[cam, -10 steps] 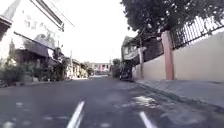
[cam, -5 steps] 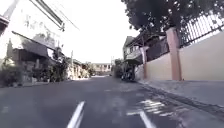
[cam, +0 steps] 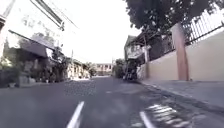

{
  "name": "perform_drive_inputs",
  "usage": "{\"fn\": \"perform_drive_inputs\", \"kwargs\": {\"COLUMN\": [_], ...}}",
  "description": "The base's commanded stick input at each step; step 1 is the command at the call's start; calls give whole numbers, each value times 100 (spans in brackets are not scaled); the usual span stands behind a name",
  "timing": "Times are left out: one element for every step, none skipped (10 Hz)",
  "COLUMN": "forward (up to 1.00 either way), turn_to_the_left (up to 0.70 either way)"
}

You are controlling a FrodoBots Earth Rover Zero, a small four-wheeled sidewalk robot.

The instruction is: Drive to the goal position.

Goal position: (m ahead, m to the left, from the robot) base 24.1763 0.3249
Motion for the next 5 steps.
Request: {"fn": "perform_drive_inputs", "kwargs": {"forward": [70, 70, 70, 70, 70], "turn_to_the_left": [0, 0, 0, 0, 0]}}
